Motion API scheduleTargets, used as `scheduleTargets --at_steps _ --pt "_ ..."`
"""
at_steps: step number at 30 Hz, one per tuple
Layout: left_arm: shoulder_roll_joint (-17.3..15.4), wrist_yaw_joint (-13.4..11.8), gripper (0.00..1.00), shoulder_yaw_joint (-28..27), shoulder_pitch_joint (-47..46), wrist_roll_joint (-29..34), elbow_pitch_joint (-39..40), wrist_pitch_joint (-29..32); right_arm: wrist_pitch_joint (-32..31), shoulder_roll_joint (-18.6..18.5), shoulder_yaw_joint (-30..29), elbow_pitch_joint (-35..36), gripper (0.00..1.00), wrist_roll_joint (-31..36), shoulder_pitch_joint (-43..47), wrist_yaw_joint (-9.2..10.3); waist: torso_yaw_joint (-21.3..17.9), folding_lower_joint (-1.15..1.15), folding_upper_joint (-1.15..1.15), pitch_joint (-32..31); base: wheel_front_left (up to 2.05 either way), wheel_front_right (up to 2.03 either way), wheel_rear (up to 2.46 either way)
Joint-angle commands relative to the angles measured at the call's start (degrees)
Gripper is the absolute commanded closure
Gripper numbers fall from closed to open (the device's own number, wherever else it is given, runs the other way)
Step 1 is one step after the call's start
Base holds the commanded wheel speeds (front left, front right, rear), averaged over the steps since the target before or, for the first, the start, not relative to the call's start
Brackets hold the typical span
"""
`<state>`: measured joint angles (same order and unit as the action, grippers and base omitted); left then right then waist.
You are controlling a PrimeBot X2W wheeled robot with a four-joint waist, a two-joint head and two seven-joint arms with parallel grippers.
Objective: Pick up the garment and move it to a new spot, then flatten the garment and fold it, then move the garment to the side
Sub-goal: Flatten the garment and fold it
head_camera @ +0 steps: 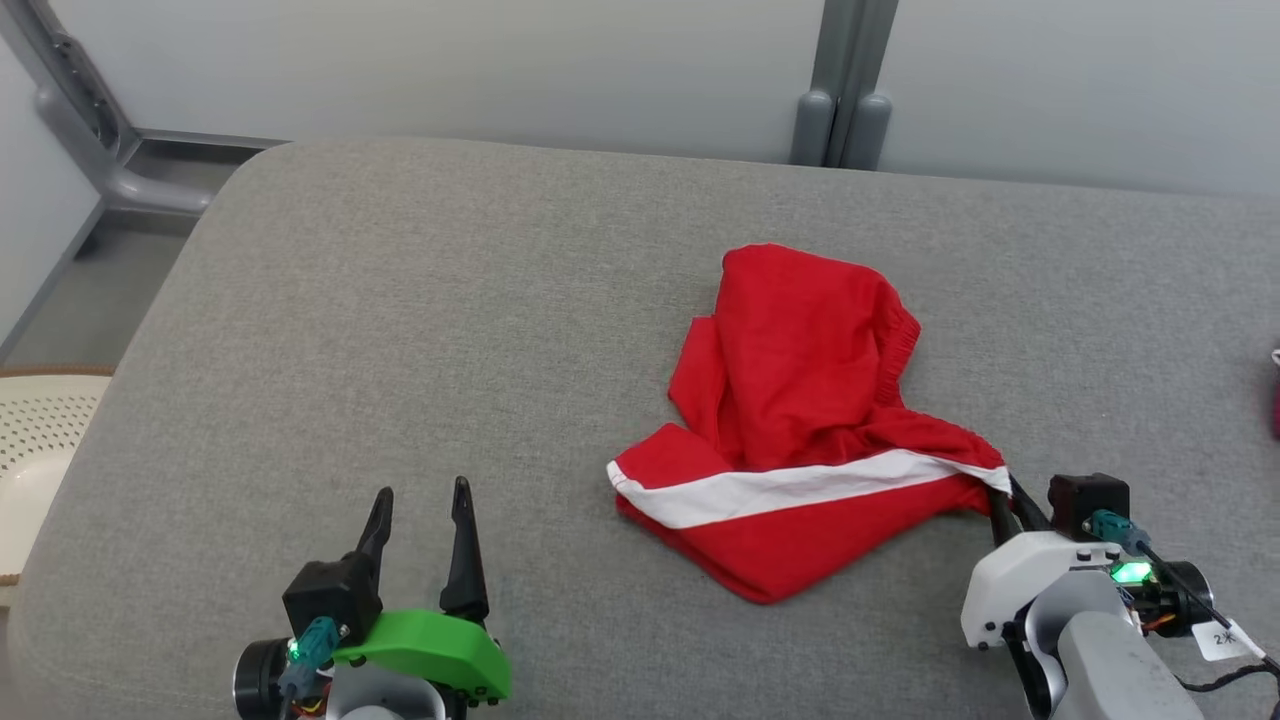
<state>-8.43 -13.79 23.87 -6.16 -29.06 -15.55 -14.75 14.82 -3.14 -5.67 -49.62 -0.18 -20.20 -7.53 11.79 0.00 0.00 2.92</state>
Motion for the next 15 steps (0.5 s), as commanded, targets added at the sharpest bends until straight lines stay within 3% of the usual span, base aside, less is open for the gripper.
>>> scheduleTargets --at_steps 1,4,5,6,7,15 --pt "0.0 0.1 0.0 -0.3 0.4 -0.5 -0.3 -0.3 0.4 -0.1 -1.3 0.8 1.0 1.7 1.0 0.09 -1.3 0.0 0.0 0.5 0.0 0.0 0.0" --pt "0.3 0.6 0.0 -0.3 -0.1 -0.4 -0.6 -0.4 0.4 0.1 -3.7 2.1 1.0 4.8 1.9 0.09 -2.1 0.0 0.0 0.7 0.0 0.0 0.0" --pt "0.4 0.7 0.0 -0.3 -0.2 -0.4 -0.7 -0.4 0.4 0.1 -4.2 2.4 0.75 5.3 2.3 0.09 -2.3 0.0 0.0 0.7 0.0 0.0 0.0" --pt "0.5 0.8 0.0 -0.4 -0.3 -0.4 -0.8 -0.4 0.4 0.2 -4.2 2.7 0.34 5.0 2.5 0.09 -2.5 0.0 0.0 0.7 0.0 0.0 0.0" --pt "0.6 0.9 0.0 -0.4 -0.4 -0.5 -0.9 -0.5 0.4 0.2 -4.0 2.9 0.0 4.6 2.7 0.09 -2.6 0.0 0.0 0.7 0.0 0.0 0.0" --pt "1.4 3.0 0.0 -0.3 -1.5 -0.2 -2.1 -0.5 0.4 0.2 -2.8 7.1 0.0 1.2 5.9 0.09 -4.3 0.0 0.0 -0.4 0.0 0.0 0.0"
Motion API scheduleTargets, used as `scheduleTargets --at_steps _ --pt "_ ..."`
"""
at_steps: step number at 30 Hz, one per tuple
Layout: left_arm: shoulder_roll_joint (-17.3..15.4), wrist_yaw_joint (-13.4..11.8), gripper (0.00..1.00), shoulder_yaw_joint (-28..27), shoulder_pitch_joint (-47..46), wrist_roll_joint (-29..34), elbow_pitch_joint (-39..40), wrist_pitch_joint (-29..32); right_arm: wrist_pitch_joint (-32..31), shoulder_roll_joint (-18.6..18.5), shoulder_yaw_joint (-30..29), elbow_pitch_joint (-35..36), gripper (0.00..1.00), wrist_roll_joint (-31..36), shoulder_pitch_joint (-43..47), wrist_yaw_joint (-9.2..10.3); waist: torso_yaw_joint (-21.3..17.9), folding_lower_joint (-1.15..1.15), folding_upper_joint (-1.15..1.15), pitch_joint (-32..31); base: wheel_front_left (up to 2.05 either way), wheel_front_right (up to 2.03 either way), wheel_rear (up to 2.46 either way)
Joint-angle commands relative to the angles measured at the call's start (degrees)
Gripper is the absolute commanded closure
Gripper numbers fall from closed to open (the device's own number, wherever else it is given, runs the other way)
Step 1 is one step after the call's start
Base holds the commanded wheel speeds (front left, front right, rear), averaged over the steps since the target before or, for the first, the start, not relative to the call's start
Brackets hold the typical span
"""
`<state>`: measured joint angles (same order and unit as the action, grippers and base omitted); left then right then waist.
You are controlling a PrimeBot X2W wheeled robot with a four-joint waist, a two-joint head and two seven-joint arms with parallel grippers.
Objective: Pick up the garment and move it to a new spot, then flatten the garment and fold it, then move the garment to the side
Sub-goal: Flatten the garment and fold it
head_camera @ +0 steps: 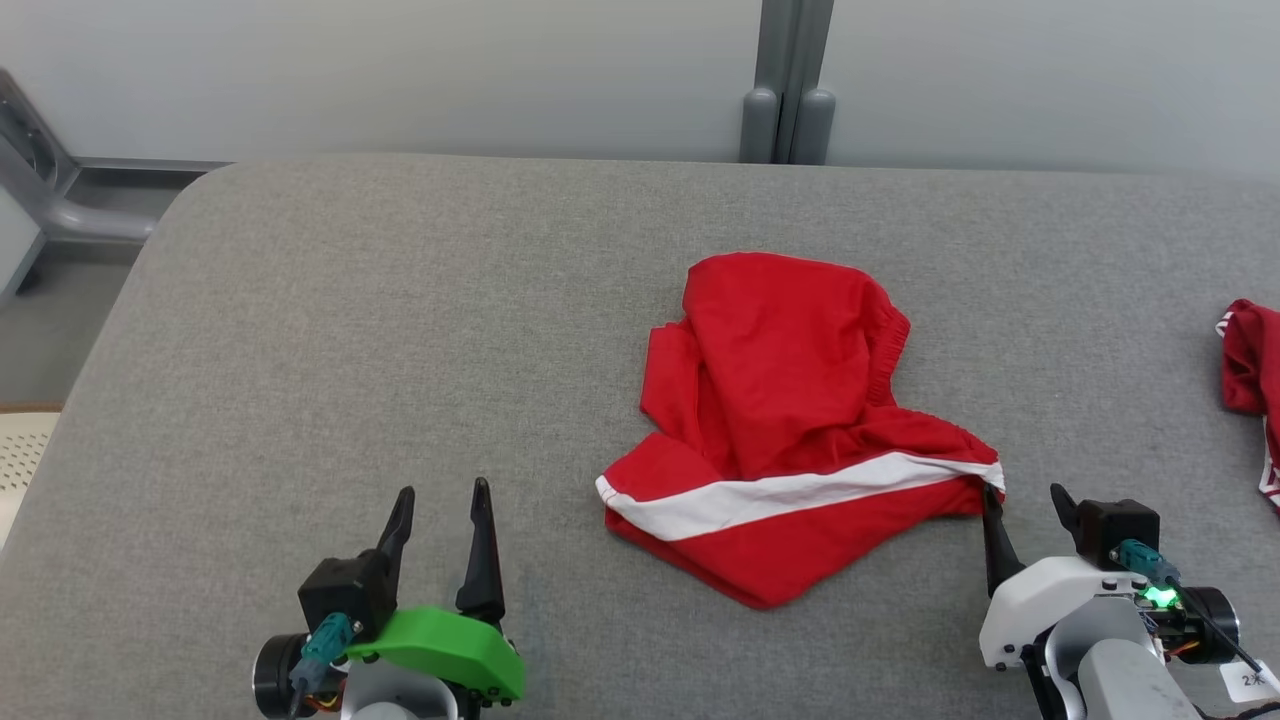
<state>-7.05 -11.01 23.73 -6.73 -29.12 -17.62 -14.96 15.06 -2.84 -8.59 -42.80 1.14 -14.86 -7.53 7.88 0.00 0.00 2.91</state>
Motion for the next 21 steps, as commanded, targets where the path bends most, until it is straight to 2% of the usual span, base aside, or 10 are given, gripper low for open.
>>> scheduleTargets --at_steps 1,6,12,21 --pt "0.1 0.5 0.0 -0.3 -0.9 -0.2 -0.3 -0.3 0.2 -0.1 0.2 1.3 0.0 -0.5 1.0 0.09 -0.6 0.0 0.0 -0.8 0.0 0.0 0.0" --pt "0.8 1.5 0.0 -1.0 -0.4 0.3 -0.4 -0.2 0.2 -0.1 1.0 6.7 0.0 -1.7 3.7 0.09 -1.6 0.0 0.0 -2.8 0.0 0.0 0.0" --pt "1.4 4.0 0.0 -1.1 0.9 0.8 -1.3 -0.2 0.2 -0.1 2.4 13.9 0.0 -3.2 6.9 0.09 -2.2 0.0 0.0 -5.1 0.0 0.0 0.0" --pt "1.9 4.9 0.0 -1.7 2.4 2.7 -2.9 -0.2 -1.2 -0.1 5.5 21.8 0.0 -7.3 11.6 0.09 -2.4 0.0 0.0 -7.9 0.0 0.0 0.0"
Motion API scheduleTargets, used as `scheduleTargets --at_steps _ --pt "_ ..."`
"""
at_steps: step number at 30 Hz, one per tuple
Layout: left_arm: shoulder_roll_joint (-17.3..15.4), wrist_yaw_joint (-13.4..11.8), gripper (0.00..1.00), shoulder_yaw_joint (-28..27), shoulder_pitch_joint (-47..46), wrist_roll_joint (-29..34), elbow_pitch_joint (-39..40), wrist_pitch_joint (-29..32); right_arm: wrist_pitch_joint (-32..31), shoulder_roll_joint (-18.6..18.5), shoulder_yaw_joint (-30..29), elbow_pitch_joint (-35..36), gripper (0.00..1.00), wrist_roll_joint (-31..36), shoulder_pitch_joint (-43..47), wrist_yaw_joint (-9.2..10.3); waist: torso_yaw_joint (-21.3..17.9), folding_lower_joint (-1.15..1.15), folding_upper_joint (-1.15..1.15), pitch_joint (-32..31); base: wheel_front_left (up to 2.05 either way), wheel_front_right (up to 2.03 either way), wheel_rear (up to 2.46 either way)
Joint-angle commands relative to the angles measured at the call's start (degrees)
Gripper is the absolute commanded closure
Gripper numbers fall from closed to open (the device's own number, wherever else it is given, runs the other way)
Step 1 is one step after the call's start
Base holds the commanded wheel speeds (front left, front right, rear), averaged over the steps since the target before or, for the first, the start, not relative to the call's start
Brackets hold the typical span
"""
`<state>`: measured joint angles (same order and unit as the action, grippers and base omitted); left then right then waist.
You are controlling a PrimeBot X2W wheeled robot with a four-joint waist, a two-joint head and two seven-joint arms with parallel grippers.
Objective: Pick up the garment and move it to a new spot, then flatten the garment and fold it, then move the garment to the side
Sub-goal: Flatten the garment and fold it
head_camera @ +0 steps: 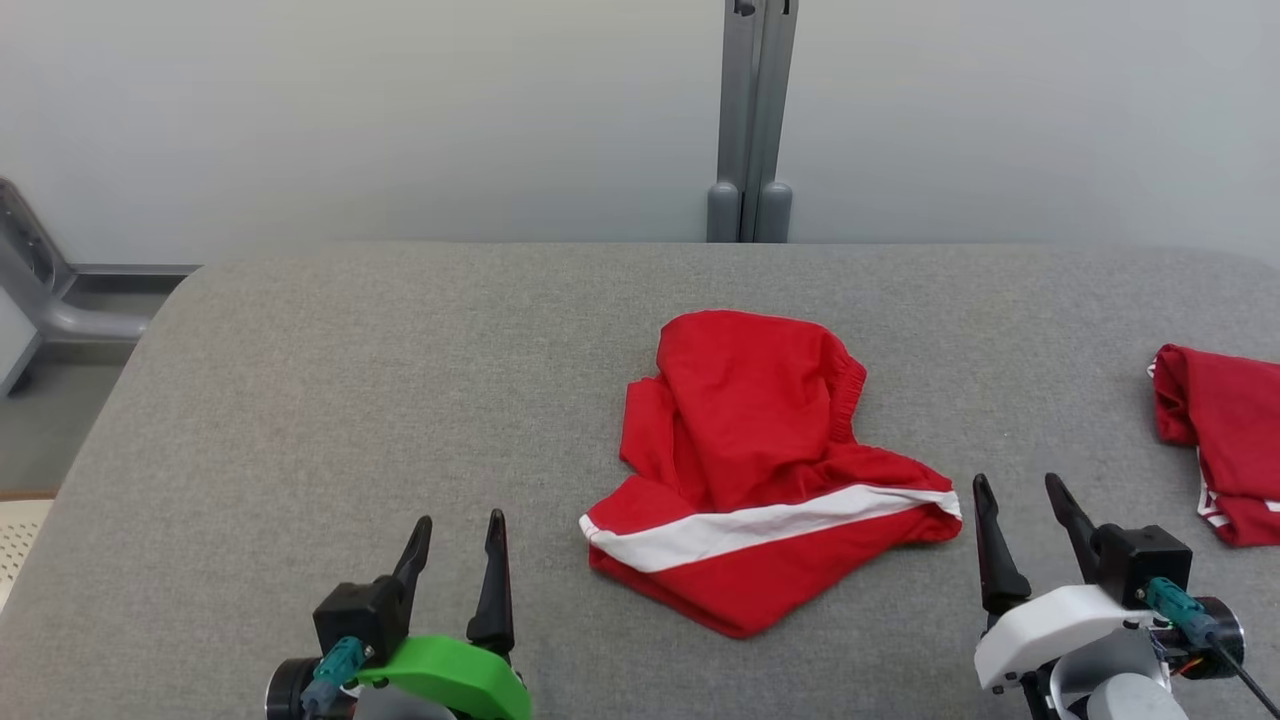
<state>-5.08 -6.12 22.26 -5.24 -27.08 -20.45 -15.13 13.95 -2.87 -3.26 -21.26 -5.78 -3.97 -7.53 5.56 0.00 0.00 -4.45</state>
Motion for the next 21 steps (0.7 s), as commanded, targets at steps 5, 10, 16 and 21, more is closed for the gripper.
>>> scheduleTargets --at_steps 5,10,16,21 --pt "0.2 -0.3 0.0 -1.3 1.5 1.3 0.2 0.0 -1.6 -0.1 0.6 3.5 0.0 -1.0 2.5 0.09 -0.5 0.0 0.0 -1.1 0.0 0.0 0.0" --pt "0.4 -0.3 0.0 -1.8 1.9 1.7 0.5 0.0 -2.5 -0.1 1.0 5.4 0.0 -0.8 3.3 0.09 -0.5 0.0 0.0 -0.9 0.0 0.0 0.0" --pt "0.7 0.1 0.0 -1.9 2.0 2.2 0.3 0.0 -3.2 -0.1 1.0 6.7 0.0 -0.7 3.9 0.09 -0.6 0.0 0.0 -0.6 0.0 0.0 0.0" --pt "0.3 1.3 0.0 -0.2 0.5 3.0 -2.2 0.9 -3.8 -0.1 1.2 7.2 0.0 -0.8 4.3 0.09 -0.6 0.0 0.0 -0.1 0.0 0.0 0.0"
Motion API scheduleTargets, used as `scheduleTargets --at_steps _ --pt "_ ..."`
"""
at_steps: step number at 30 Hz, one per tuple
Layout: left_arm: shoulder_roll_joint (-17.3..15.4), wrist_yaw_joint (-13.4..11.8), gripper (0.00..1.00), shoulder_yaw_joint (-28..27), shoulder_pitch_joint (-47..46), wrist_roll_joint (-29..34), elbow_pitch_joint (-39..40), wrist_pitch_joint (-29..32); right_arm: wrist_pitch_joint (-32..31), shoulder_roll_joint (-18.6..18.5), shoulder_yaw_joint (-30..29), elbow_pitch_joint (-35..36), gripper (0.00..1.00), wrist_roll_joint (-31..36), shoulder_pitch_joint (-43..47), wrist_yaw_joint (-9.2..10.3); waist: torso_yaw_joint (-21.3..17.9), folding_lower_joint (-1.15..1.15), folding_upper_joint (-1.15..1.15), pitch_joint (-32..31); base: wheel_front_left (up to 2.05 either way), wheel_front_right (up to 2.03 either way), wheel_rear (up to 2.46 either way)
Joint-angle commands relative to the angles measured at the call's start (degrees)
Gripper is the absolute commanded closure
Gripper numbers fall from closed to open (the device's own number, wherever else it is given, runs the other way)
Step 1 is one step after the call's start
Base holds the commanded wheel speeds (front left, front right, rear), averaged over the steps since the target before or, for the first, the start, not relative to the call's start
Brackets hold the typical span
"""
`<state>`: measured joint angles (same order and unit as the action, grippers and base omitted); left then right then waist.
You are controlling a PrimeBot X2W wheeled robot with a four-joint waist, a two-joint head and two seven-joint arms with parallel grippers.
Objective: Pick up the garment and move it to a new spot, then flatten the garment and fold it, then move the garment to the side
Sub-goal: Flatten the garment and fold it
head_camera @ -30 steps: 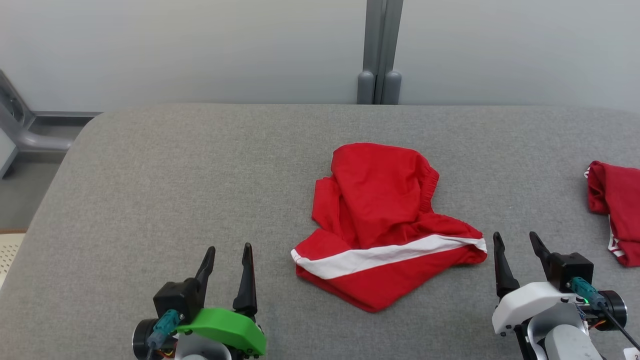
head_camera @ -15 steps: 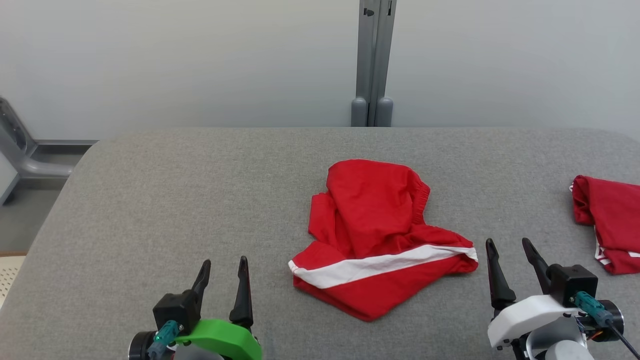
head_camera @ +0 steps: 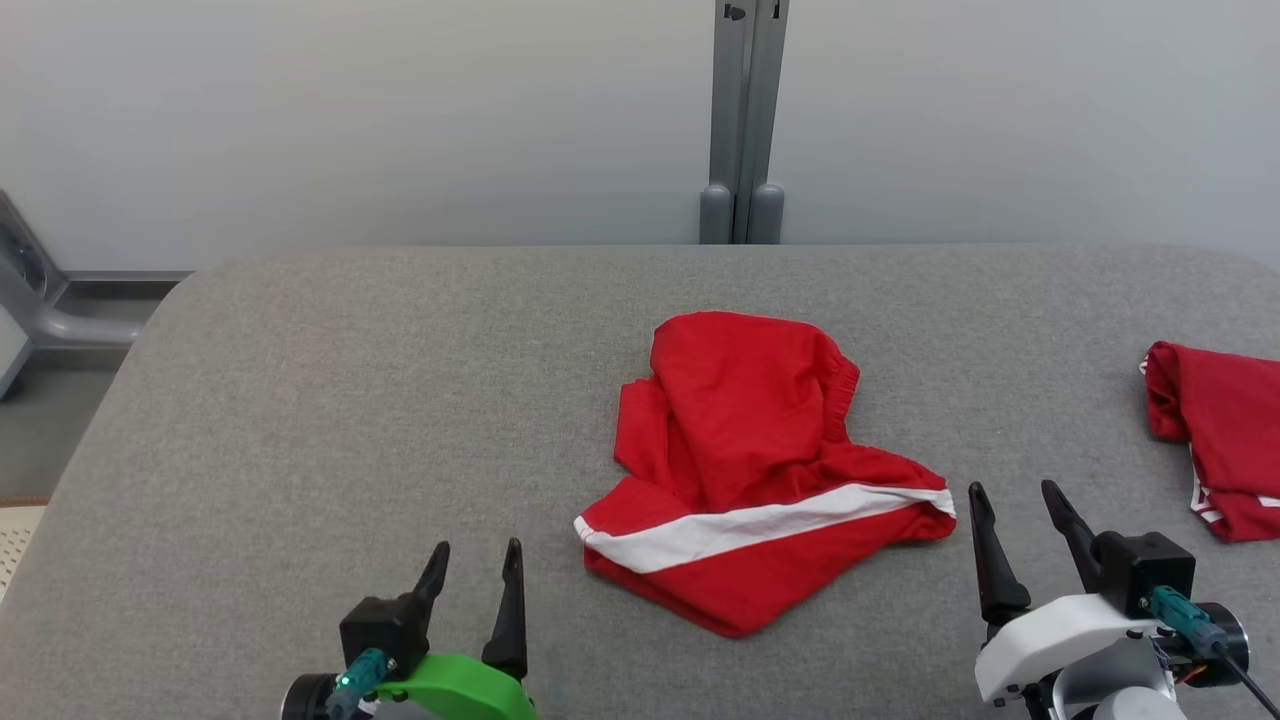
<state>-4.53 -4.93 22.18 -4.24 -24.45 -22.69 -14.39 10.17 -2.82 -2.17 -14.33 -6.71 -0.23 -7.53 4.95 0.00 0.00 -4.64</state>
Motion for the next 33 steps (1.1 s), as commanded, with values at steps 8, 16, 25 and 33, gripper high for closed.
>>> scheduleTargets --at_steps 8,16,25,33 --pt "-0.5 4.9 0.0 3.8 -5.8 0.6 -8.1 3.8 -0.8 -0.2 1.5 0.9 0.0 0.8 -0.8 0.09 -1.7 0.0 0.0 2.7 0.0 0.0 0.0" --pt "0.7 7.6 0.0 5.2 -11.6 -1.2 -14.1 4.4 -1.6 -0.2 2.4 1.7 0.0 1.6 -1.7 0.09 -4.1 0.0 0.0 5.6 0.0 0.0 0.0" --pt "1.4 9.4 0.0 4.5 -16.4 -7.6 -20.0 7.4 -1.4 -0.2 3.4 1.8 0.0 1.7 -3.0 0.09 -6.3 0.0 0.0 8.4 0.0 0.0 0.0" --pt "1.6 10.8 0.19 6.4 -18.2 -13.8 -20.9 10.4 -1.0 -0.2 3.0 1.2 0.0 1.8 -3.8 0.09 -7.1 0.0 0.0 9.4 0.0 0.0 0.0"
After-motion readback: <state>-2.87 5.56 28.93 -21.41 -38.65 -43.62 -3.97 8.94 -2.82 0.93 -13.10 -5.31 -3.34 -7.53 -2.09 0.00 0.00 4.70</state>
